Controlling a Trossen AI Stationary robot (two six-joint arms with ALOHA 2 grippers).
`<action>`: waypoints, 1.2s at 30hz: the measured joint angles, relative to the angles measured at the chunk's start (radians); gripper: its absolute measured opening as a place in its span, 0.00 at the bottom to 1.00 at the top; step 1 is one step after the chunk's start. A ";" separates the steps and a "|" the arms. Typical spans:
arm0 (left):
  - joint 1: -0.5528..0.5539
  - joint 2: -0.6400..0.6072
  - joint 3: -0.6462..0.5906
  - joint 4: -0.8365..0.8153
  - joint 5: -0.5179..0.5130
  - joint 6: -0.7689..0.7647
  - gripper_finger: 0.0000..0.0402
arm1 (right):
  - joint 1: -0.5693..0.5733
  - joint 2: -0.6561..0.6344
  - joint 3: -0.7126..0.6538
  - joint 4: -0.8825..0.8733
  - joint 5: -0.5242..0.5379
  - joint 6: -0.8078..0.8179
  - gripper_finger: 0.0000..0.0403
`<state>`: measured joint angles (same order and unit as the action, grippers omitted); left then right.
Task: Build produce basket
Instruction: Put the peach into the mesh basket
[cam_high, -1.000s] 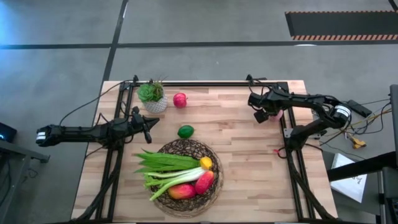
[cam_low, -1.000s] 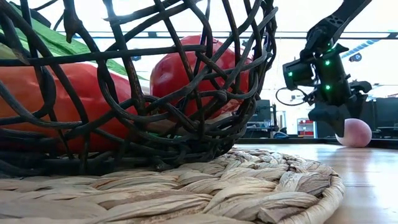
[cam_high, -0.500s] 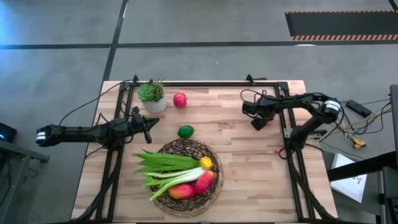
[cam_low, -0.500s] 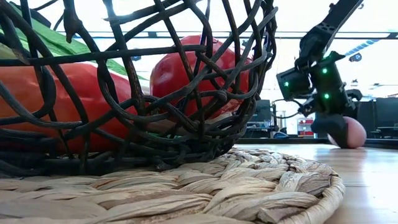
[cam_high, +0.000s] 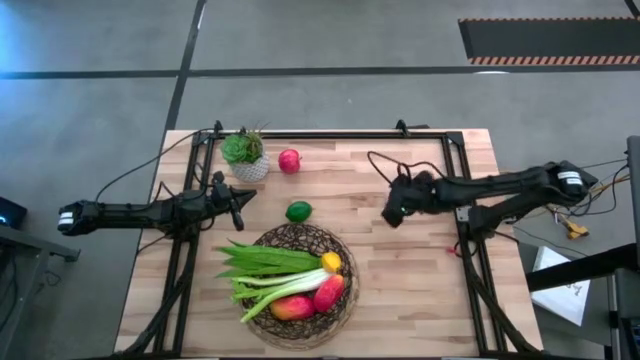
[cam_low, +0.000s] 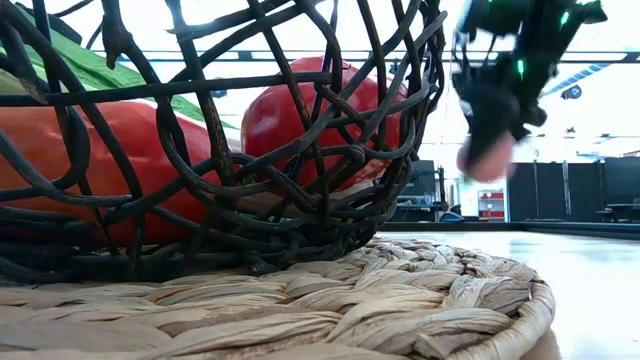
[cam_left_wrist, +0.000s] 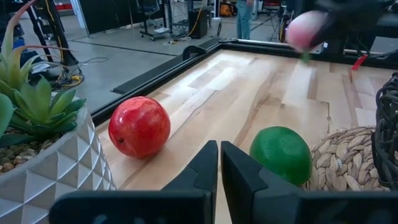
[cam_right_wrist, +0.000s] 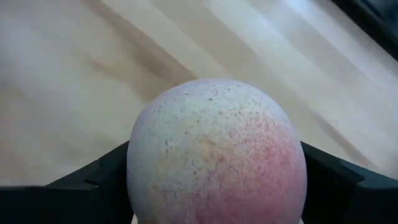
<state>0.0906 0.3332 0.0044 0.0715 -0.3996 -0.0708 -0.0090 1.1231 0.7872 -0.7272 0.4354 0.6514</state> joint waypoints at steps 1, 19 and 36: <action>0.000 0.000 0.000 0.000 0.000 0.000 0.01 | 0.035 -0.016 0.001 0.081 0.002 -0.009 0.78; 0.000 0.000 0.000 0.000 0.002 0.000 0.01 | 0.311 0.495 0.191 1.200 -0.099 -0.340 0.79; 0.000 -0.001 0.000 0.000 0.002 0.000 0.01 | 0.312 0.768 0.555 0.814 -0.126 -0.303 0.86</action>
<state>0.0906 0.3321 0.0044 0.0715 -0.3981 -0.0704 0.3031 1.8912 1.3425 0.0868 0.3096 0.3489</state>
